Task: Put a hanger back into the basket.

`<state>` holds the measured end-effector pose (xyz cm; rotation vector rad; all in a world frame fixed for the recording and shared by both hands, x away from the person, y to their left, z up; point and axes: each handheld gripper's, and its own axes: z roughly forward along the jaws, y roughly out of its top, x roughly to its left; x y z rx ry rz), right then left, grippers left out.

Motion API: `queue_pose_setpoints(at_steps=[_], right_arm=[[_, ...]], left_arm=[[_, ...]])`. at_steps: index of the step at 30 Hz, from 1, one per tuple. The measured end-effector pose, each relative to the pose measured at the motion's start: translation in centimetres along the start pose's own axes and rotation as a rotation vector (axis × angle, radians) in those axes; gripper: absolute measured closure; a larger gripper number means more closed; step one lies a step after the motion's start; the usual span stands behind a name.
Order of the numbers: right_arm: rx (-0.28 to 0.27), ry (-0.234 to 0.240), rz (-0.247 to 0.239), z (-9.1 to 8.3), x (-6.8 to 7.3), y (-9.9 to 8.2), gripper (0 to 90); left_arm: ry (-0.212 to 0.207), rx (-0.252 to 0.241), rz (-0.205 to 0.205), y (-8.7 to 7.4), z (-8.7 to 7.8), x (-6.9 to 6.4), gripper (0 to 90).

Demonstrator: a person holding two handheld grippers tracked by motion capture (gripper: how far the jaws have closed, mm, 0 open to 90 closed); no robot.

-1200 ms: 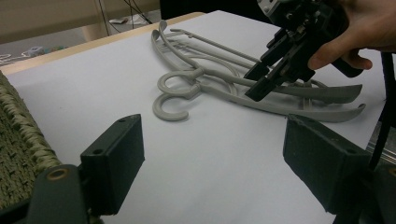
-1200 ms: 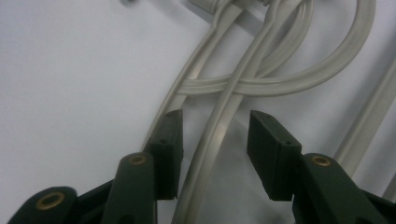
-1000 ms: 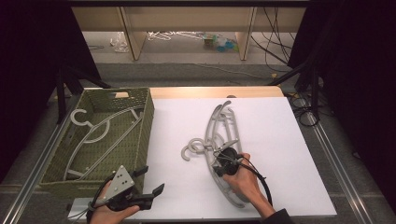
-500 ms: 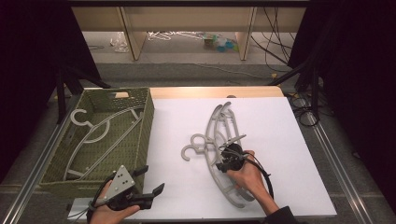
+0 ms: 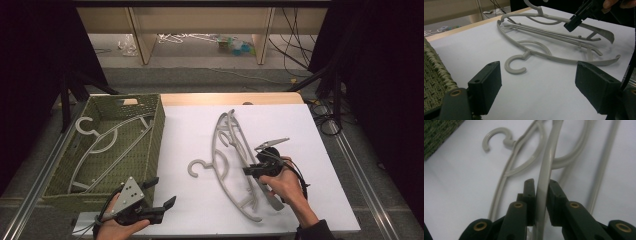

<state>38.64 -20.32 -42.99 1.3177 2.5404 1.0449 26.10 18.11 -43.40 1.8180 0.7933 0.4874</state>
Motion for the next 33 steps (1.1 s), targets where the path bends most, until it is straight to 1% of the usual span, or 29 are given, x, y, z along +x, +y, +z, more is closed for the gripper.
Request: queue_pose_setpoints(at_steps=[1,2,4,5,6,7,9,10,11,12,13,14,16,17,18,19,20,21,22,23,24,25,26,27,28,29,30,31,33], right_arm=[[-0.006,0.002,0.003,-0.3,-0.2,0.0,81.5],[-0.033,0.018,0.003,-1.0,-0.6,0.0,81.7],[-0.042,0.029,0.006,-1.2,-0.7,0.0,81.8],[-0.022,0.039,-0.015,-2.0,-0.8,0.2,81.8],[-0.022,0.039,-0.015,-2.0,-0.8,0.2,81.8],[-0.024,0.053,-0.045,-2.3,-0.7,0.2,81.8],[-0.026,0.066,-0.061,-2.7,-0.6,0.2,81.8],[-0.026,0.066,-0.061,-2.7,-0.6,0.2,81.8],[-0.023,0.084,-0.079,-3.1,-0.5,0.1,81.8],[-0.028,0.105,-0.089,-3.3,-0.4,0.0,81.8],[-0.052,0.137,-0.100,-3.6,-0.1,-0.2,81.8],[-0.052,0.148,-0.105,-3.8,0.1,-0.3,81.8],[-0.055,0.177,-0.122,-4.1,0.4,-0.6,81.8],[-0.063,0.203,-0.141,-4.2,0.5,-0.8,81.8],[-0.062,0.219,-0.141,-4.3,0.7,-1.0,81.8],[-0.062,0.219,-0.141,-4.3,0.7,-1.0,81.8],[-0.050,0.249,-0.157,-4.5,1.1,-1.3,81.8],[-0.050,0.249,-0.157,-4.5,1.1,-1.3,81.8],[-0.048,0.261,-0.183,-4.6,1.2,-1.5,81.8],[-0.036,0.296,-0.212,-4.7,1.7,-1.8,81.8],[-0.036,0.296,-0.212,-4.7,1.7,-1.8,81.8],[-0.023,0.327,-0.249,-4.7,2.3,-2.2,81.7],[-0.023,0.327,-0.249,-4.7,2.3,-2.2,81.7],[0.003,0.351,-0.279,-4.7,2.8,-2.5,81.7],[0.003,0.351,-0.279,-4.7,2.8,-2.5,81.7],[0.006,0.360,-0.298,-4.6,3.0,-2.6,81.7],[0.026,0.382,-0.335,-4.6,3.6,-2.8,81.7],[0.030,0.390,-0.342,-4.6,3.9,-2.8,81.7],[0.039,0.403,-0.354,-4.6,4.1,-2.8,81.7]], left_arm=[[-0.002,0.002,0.009,0.0,0.0,0.0,21.0],[0.001,0.002,0.005,0.0,0.0,0.0,20.9],[0.002,0.002,-0.001,0.0,0.1,0.0,20.9],[0.001,0.003,0.002,0.0,0.1,0.0,21.1],[0.001,0.004,0.004,0.0,0.1,0.0,21.1],[0.002,0.005,0.000,0.0,0.1,0.0,21.0],[0.000,0.001,0.003,0.0,0.2,0.0,20.9],[0.000,0.008,-0.011,0.1,0.4,-0.1,20.9],[-0.001,0.016,-0.007,0.1,0.6,-0.2,20.8],[-0.004,0.025,0.009,0.2,0.9,-0.5,20.8],[-0.006,0.033,0.029,0.3,1.1,-0.7,20.9],[-0.018,0.031,0.039,0.6,1.6,-1.0,20.9],[-0.016,0.030,0.049,0.9,1.8,-1.3,21.1],[-0.022,0.011,0.094,1.5,2.3,-1.5,21.4],[-0.012,0.016,0.123,1.7,2.4,-1.6,21.6],[-0.012,0.016,0.123,1.7,2.4,-1.6,21.6],[-0.008,0.017,0.143,2.1,2.7,-1.8,21.6],[-0.013,0.015,0.156,2.4,2.9,-1.9,21.6],[-0.010,0.029,0.169,2.8,3.1,-2.1,21.6],[-0.045,0.072,0.182,3.3,3.8,-2.3,20.8],[-0.045,0.072,0.182,3.3,3.8,-2.3,20.8],[-0.039,0.071,0.195,3.6,4.3,-2.4,21.8],[-0.041,0.071,0.201,3.7,4.5,-2.4,21.8],[-0.059,0.087,0.211,3.9,4.8,-2.4,24.3],[-0.069,0.096,0.225,4.1,5.2,-2.4,24.3],[-0.082,0.096,0.227,4.2,5.5,-2.5,24.1],[-0.105,0.117,0.235,4.2,6.0,-2.5,25.7],[-0.115,0.127,0.242,4.2,6.2,-2.5,27.3],[-0.121,0.150,0.276,4.2,6.7,-2.5,28.3]])
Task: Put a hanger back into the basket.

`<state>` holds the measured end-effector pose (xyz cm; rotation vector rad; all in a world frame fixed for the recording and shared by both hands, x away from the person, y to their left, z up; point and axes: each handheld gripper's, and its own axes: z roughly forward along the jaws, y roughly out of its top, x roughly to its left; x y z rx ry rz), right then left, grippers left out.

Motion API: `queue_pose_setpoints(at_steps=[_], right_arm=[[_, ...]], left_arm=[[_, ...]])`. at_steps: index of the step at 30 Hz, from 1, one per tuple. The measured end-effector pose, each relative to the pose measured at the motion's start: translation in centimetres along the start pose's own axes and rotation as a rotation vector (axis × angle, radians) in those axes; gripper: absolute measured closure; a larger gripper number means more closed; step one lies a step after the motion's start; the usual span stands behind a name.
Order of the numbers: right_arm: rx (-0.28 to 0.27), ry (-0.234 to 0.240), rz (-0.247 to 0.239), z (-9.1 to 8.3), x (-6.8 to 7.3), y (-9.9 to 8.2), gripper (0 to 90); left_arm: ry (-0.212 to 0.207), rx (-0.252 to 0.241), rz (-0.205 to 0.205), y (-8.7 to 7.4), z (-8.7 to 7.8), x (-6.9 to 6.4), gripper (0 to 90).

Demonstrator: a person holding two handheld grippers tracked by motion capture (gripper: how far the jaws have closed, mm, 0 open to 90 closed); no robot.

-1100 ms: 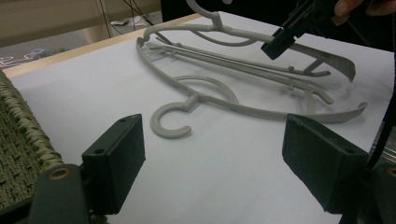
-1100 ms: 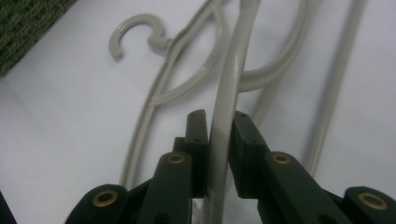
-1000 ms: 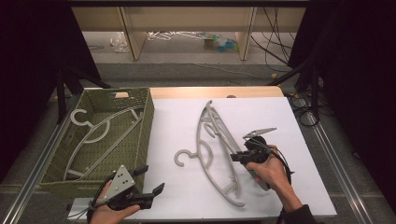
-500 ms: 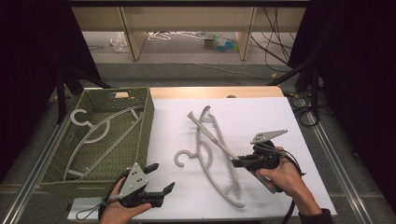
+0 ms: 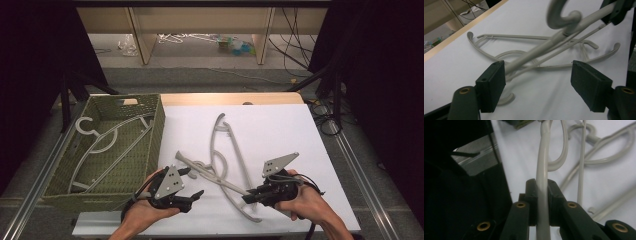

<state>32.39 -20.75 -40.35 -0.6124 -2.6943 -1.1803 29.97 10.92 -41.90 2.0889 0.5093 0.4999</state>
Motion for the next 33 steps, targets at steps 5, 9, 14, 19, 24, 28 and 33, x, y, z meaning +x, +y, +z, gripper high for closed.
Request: queue_pose_setpoints(at_steps=[5,9,14,19,24,28,33], right_arm=[[0.031,0.029,-0.049,0.5,1.1,0.3,81.5],[0.045,0.051,-0.090,0.8,1.6,0.5,81.5],[0.052,0.058,-0.114,0.9,1.6,0.4,81.5],[0.054,0.067,-0.123,0.6,1.4,0.2,81.4],[0.054,0.049,-0.181,0.0,1.1,0.1,79.7],[0.071,0.009,-0.214,-0.4,0.5,0.1,73.5],[0.053,-0.089,-0.173,-0.8,-0.4,0.4,54.7]], left_arm=[[-0.072,0.042,0.090,-0.3,0.6,0.1,36.8],[-0.128,0.060,0.146,-0.3,0.8,0.0,48.0],[-0.179,0.062,0.201,-0.3,1.6,0.2,58.0],[-0.198,0.082,0.304,0.3,1.6,0.1,63.5],[-0.206,0.071,0.380,1.0,1.6,-0.2,69.3],[-0.211,0.081,0.383,1.5,1.7,-0.5,73.3],[-0.205,0.104,0.348,2.0,2.0,-0.8,76.5]])
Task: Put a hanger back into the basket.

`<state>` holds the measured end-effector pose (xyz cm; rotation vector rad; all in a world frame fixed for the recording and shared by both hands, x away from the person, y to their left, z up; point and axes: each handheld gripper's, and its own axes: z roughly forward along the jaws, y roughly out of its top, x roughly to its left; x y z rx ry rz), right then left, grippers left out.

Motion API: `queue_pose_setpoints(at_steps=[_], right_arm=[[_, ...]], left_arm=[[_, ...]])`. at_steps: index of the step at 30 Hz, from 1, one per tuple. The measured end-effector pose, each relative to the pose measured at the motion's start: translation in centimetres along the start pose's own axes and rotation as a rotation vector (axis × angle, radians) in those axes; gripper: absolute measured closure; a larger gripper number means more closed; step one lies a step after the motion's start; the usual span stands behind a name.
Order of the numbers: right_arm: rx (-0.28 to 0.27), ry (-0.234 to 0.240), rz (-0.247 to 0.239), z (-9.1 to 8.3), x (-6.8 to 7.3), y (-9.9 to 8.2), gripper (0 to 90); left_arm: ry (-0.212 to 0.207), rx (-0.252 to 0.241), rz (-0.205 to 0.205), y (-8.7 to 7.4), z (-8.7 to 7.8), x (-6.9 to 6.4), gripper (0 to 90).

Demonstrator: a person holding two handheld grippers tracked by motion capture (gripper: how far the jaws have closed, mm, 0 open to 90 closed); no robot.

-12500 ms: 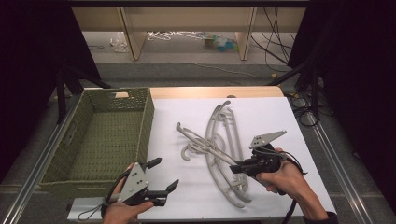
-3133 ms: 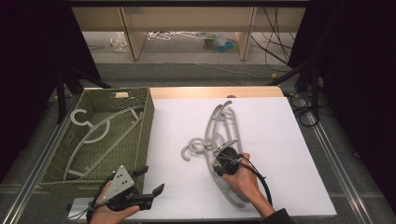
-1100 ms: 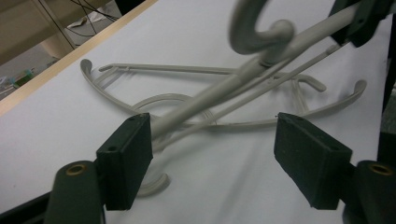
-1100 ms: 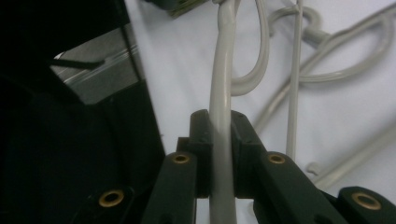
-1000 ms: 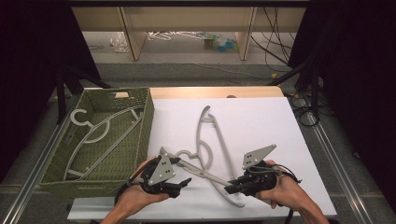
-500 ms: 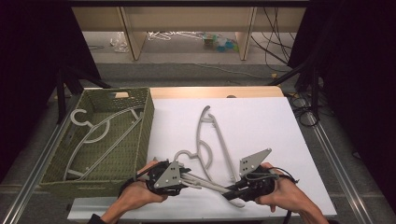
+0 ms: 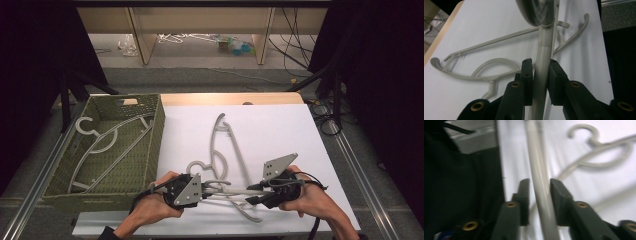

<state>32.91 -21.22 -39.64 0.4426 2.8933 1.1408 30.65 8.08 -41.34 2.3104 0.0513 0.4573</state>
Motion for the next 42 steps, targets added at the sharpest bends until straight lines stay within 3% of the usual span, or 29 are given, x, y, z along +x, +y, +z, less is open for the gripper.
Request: queue_pose_setpoints(at_steps=[1,3,4,7,8,10,11,16,17,21,28,29,30,33,35,40,42], right_arm=[[0.000,0.000,0.000,0.0,0.0,0.0,54.7],[-0.034,-0.084,0.062,-0.8,-0.3,0.3,42.8],[-0.034,-0.084,0.062,-0.8,-0.3,0.3,42.8],[-0.092,-0.168,0.102,-2.2,-0.3,0.6,36.6],[-0.110,-0.195,0.111,-2.5,-0.3,0.7,36.2],[-0.135,-0.207,0.124,-3.0,-0.4,0.9,35.9],[-0.170,-0.240,0.142,-3.8,-0.4,1.0,34.8],[-0.212,-0.284,0.162,-4.5,-0.5,0.6,33.1],[-0.235,-0.287,0.174,-4.7,-0.7,0.5,33.1],[-0.237,-0.298,0.184,-4.8,-0.6,0.4,33.2],[-0.232,-0.289,0.196,-3.3,0.1,0.0,30.6],[-0.230,-0.286,0.200,-3.0,0.1,-0.1,30.2],[-0.230,-0.286,0.200,-3.0,0.1,-0.1,30.2],[-0.209,-0.263,0.207,-1.9,0.3,-0.4,29.2],[-0.200,-0.254,0.207,-1.4,0.3,-0.6,28.3],[-0.190,-0.256,0.217,-1.1,0.5,-1.0,27.2],[-0.189,-0.254,0.218,-0.9,0.5,-1.2,27.0]], left_arm=[[0.004,0.003,-0.041,0.2,0.0,0.1,76.5],[0.003,0.015,-0.124,0.6,-0.2,0.3,77.2],[0.003,0.015,-0.124,0.6,-0.2,0.3,77.4],[-0.017,-0.009,-0.231,1.0,-0.4,0.5,78.4],[-0.017,-0.009,-0.231,1.0,-0.4,0.5,78.7],[-0.023,-0.006,-0.270,1.0,-0.6,0.8,79.0],[-0.029,-0.025,-0.306,1.0,-0.6,0.9,79.3],[0.009,-0.019,-0.361,0.6,-1.7,1.8,79.2],[0.007,-0.037,-0.397,0.5,-2.3,2.1,79.3],[0.028,-0.053,-0.429,0.6,-3.7,2.8,79.3],[0.048,-0.147,-0.529,1.2,-7.7,4.7,79.3],[0.048,-0.147,-0.529,1.2,-7.7,4.7,79.3],[0.062,-0.162,-0.536,1.5,-8.5,5.0,79.3],[0.051,-0.197,-0.561,2.0,-10.2,5.7,79.3],[0.058,-0.194,-0.568,2.4,-11.6,6.3,79.3],[0.054,-0.220,-0.589,2.3,-13.4,7.5,79.2],[0.076,-0.226,-0.607,2.0,-14.4,8.2,79.3]])
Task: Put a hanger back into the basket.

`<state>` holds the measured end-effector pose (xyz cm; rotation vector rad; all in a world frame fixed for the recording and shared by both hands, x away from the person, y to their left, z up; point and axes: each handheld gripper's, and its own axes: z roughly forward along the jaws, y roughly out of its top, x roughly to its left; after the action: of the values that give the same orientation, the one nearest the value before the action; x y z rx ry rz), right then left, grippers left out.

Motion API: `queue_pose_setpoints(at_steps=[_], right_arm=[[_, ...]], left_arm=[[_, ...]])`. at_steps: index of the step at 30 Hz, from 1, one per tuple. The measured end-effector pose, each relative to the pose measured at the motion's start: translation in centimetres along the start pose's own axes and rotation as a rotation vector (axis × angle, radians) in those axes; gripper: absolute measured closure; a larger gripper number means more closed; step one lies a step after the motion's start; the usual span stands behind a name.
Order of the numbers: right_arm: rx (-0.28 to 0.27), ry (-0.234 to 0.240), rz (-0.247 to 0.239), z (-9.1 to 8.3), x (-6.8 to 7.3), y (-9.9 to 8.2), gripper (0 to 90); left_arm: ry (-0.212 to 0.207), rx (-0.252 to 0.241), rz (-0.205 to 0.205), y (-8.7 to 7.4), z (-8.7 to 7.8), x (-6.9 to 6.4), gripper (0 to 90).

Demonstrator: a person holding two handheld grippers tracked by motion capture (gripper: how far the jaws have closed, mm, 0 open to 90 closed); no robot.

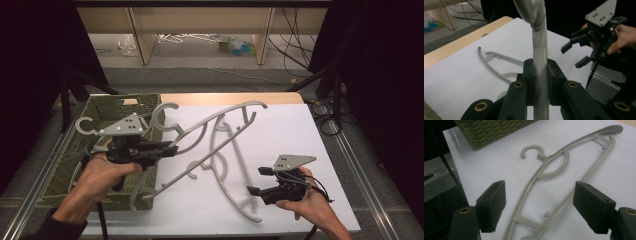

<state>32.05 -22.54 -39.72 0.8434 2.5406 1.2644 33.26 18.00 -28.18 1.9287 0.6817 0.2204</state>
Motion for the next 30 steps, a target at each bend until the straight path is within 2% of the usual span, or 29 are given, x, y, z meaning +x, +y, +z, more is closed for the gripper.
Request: queue_pose_setpoints(at_steps=[1,3,4,6,7,8,9,17,19,21,30], right_arm=[[0.008,0.007,0.004,0.0,0.0,-0.1,26.8],[0.009,0.003,0.009,0.1,-0.1,-0.4,26.8],[0.010,0.001,0.012,0.1,-0.2,-0.5,26.8],[0.011,0.004,0.020,0.1,-0.3,-0.8,26.3],[0.011,0.004,0.020,0.1,-0.3,-0.8,26.3],[0.012,-0.002,0.027,0.0,-0.3,-1.0,25.7],[0.012,-0.002,0.027,0.0,-0.3,-1.0,25.7],[0.022,0.000,0.036,0.3,-0.3,-1.3,24.8],[0.022,0.000,0.036,0.3,-0.3,-1.3,24.8],[0.020,-0.001,0.035,0.3,-0.4,-1.4,24.6],[0.029,0.000,0.042,0.4,-0.5,-1.6,24.2]], left_arm=[[0.011,-0.008,-0.017,0.1,-0.4,0.4,79.3],[0.055,-0.012,-0.009,0.4,-1.3,1.2,79.3],[0.081,-0.004,0.004,0.6,-1.7,1.8,79.3],[0.149,-0.012,-0.012,0.6,-2.7,3.5,79.3],[0.149,-0.012,-0.012,0.6,-2.7,3.5,79.3],[0.196,-0.016,-0.020,0.5,-3.5,4.9,79.2],[0.196,-0.016,-0.020,0.5,-3.5,4.9,79.2],[0.312,0.012,-0.069,-1.6,-5.2,9.7,79.2],[0.328,0.017,-0.065,-2.0,-5.4,10.2,79.2],[0.343,0.014,-0.085,-2.6,-5.7,10.9,79.2],[0.397,0.026,-0.107,-5.1,-7.2,13.0,79.2]])
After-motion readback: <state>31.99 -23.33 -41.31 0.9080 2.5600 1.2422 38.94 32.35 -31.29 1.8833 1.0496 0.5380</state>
